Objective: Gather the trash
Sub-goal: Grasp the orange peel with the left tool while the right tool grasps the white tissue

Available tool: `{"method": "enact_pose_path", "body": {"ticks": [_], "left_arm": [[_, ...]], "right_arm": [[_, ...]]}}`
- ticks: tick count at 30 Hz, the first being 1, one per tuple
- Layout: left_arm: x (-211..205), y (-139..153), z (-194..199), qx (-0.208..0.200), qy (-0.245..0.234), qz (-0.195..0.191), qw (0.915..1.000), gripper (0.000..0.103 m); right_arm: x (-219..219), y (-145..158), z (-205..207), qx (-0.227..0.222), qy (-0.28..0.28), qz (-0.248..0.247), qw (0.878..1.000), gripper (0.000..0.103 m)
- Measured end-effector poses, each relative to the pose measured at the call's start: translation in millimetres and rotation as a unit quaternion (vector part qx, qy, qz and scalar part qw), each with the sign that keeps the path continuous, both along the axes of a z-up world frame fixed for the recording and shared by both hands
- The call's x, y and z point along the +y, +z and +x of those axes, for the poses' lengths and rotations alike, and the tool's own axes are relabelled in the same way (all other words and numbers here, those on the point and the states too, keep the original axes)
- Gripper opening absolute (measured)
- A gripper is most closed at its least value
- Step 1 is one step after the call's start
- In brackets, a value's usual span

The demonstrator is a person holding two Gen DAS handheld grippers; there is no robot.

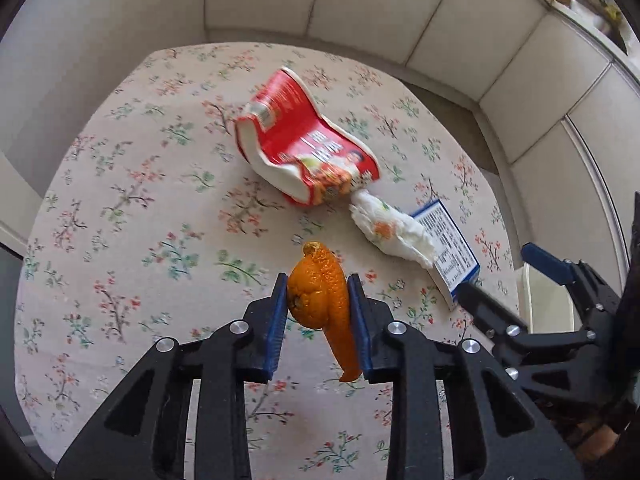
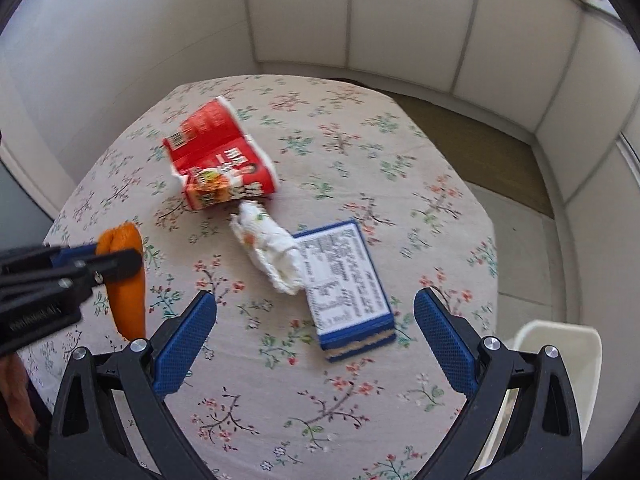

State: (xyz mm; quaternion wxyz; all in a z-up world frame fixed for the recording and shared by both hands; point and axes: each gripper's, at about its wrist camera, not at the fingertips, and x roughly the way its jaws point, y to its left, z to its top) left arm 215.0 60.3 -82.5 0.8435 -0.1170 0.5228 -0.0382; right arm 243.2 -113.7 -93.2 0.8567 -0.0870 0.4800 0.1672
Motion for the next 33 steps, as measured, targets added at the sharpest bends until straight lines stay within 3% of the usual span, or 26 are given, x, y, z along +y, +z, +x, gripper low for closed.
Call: {"method": "enact_pose_path", "body": {"ticks": [3,8,11,12,14,15,17,19,28,31,32,33], "left_arm": [[27,14,-1,-0.015,0.019,-0.008,0.9997,0.028],[57,23,-2,-0.026,0.038,-0.015,0.9988,0.028],[62,20,2,-0.02,0.038,-0.023,0.9988,0.028],[64,20,2,-0.02,0.036,-0.022,0.9989,0.028],[65,20,4,-0.024,0.035,-0.016,0.999,0.028],[67,22,3,-0.027,0.035,-0.012,0.9989,0.028],[68,23,5,-0.033,0.037,-0.011,0.9987,0.028],[70,25,5,-0.036,0.039,-0.014,0.9985,0.028],[70,32,1,-0.048,0.048,-0.016,0.9976,0.028],[71,34,-1,-0.051,0.049,-0.016,0.9974,0.028],[71,34,-1,-0.051,0.05,-0.015,0.9973,0.028],[73,34,-1,-0.049,0.052,-0.016,0.9973,0.028]], "right_arm": [[28,-8,10,-0.003,0.055,-0.003,0.998,0.096],[51,-27,33,0.009,0.086,-0.007,0.996,0.089],[56,-37,46,0.028,0.088,-0.002,0.996,0.07],[56,-41,49,0.036,0.088,0.0,0.995,0.06],[58,-48,52,0.035,0.077,-0.016,0.996,0.054],[57,-50,53,0.036,0.072,-0.016,0.997,0.044],[51,-49,57,0.044,0.059,0.006,0.997,0.04],[46,-45,57,0.048,0.051,0.024,0.997,0.027],[50,-32,42,0.046,0.049,0.025,0.997,0.029],[55,-40,40,0.077,0.059,0.032,0.995,0.031],[59,-45,40,0.084,0.059,0.024,0.994,0.035],[62,-49,39,0.085,0.059,0.016,0.995,0.045]]}}
